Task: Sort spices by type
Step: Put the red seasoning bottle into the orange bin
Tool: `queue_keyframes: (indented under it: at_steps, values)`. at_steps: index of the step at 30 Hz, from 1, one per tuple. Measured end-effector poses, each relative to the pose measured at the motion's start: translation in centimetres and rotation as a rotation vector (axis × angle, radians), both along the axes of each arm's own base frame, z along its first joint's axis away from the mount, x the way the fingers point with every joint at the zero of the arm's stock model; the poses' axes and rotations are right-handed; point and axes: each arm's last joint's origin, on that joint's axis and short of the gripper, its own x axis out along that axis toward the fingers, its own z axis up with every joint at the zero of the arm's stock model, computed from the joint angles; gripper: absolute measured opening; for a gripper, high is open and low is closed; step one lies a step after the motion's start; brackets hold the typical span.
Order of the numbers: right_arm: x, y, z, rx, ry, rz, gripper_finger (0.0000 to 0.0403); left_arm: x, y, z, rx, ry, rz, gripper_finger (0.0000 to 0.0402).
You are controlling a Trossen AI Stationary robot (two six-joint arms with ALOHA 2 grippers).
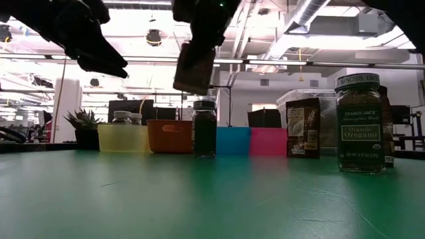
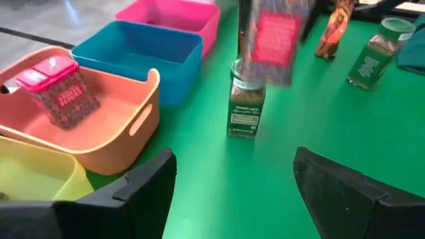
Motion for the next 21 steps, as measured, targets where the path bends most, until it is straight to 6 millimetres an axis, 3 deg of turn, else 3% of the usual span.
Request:
queue_keyframes:
  at_steps: [5,12,21]
  values:
    - [-0.2,1.1,0.1,0.035,0.006,0.023,0.0229,0.7,-0.3,-0.7,-0.047,0.032,-0.025,0.0290]
    - [1.3,3.6,-3.5,0.071,-0.009,0.067,0.0239,2.0,-0.8,-2.2,-0.084,0.125,-0.063,0.0290]
    - [1.5,6.0,-8.9,0.097,0.131,0.071,0.0234,1.9,-1.2,-1.8,-0.084,0.081,-0.071,0.0290]
